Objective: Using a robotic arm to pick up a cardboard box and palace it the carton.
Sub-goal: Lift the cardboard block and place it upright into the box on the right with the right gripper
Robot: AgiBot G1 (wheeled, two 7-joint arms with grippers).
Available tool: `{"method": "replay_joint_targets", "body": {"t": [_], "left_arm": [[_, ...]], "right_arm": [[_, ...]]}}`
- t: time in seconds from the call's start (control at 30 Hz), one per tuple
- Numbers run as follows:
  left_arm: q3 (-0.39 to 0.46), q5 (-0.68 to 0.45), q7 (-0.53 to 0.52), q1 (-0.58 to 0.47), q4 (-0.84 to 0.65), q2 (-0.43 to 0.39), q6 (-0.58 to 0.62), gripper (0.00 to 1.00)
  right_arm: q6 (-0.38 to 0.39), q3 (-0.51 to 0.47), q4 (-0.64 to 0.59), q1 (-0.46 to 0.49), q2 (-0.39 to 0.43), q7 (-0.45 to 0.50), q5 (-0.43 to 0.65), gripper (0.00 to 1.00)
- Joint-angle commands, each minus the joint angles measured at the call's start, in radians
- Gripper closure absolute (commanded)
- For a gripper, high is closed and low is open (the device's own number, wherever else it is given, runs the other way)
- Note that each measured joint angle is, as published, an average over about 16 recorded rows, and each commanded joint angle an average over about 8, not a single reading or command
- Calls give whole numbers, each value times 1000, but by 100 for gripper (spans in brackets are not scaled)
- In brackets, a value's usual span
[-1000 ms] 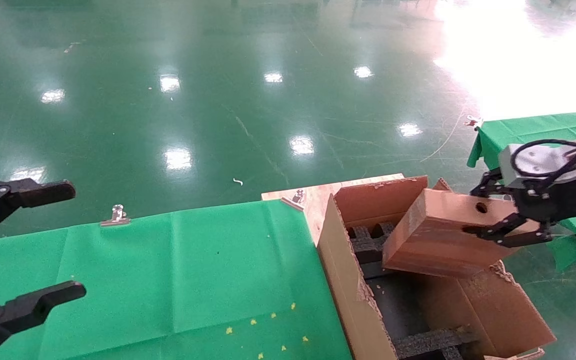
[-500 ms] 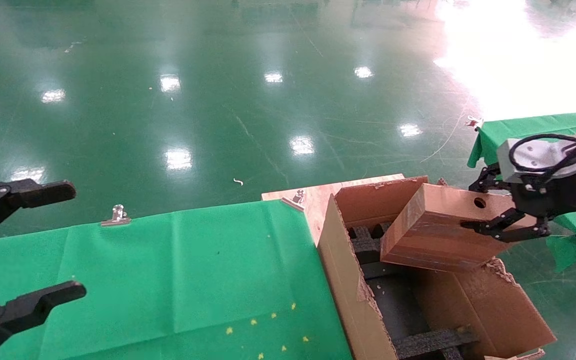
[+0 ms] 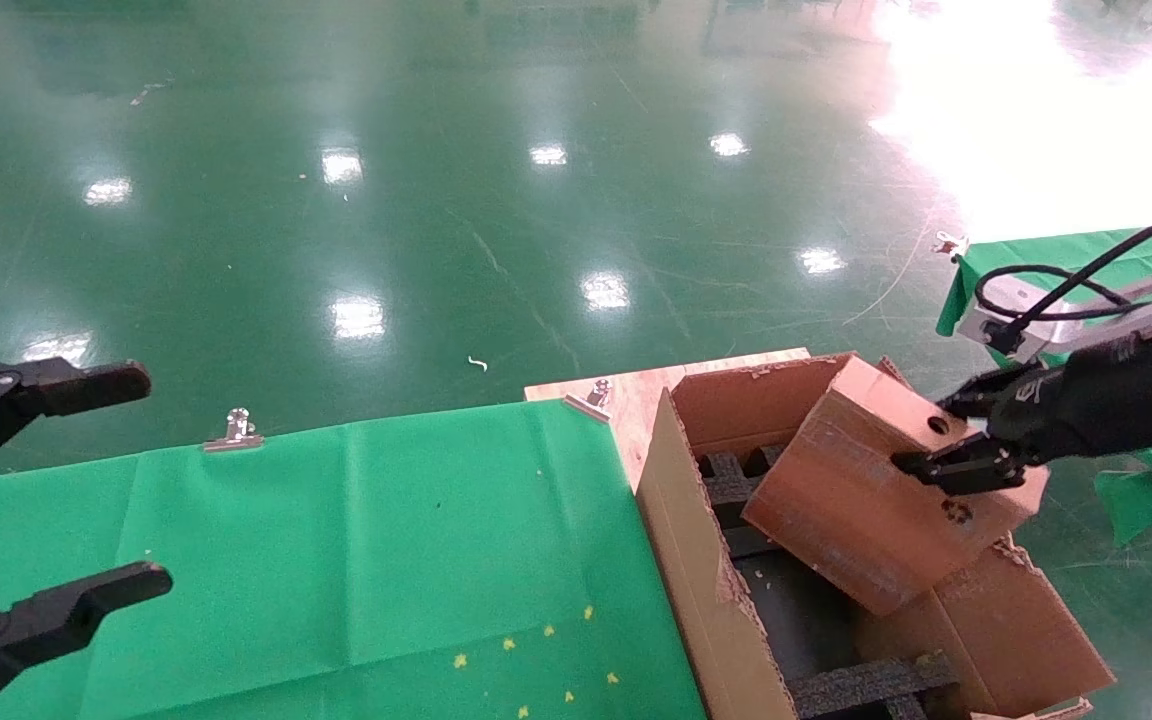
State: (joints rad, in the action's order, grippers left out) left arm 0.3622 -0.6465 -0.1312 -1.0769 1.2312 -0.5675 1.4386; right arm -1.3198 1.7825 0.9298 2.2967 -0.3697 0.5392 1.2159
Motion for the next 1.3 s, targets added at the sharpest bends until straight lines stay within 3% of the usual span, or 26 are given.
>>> {"method": "replay_joint_targets", "body": {"t": [0.03, 0.17, 0.33, 0.87, 1.3], "left_arm": [[0, 0, 0, 0, 0, 0, 0, 0], [0, 0, 0, 0, 0, 0, 0, 0], [0, 0, 0, 0, 0, 0, 0, 0], [0, 0, 0, 0, 0, 0, 0, 0], [0, 0, 0, 0, 0, 0, 0, 0]], "right_arm": [[12, 8, 56, -1, 24, 99, 3, 100], [61, 28, 133, 6, 52, 292, 68, 100], [98, 45, 199, 12, 76, 449, 129, 100], [128, 52, 211, 7, 78, 488, 152, 100], [248, 101, 408, -21, 113, 808, 367, 100]]}}
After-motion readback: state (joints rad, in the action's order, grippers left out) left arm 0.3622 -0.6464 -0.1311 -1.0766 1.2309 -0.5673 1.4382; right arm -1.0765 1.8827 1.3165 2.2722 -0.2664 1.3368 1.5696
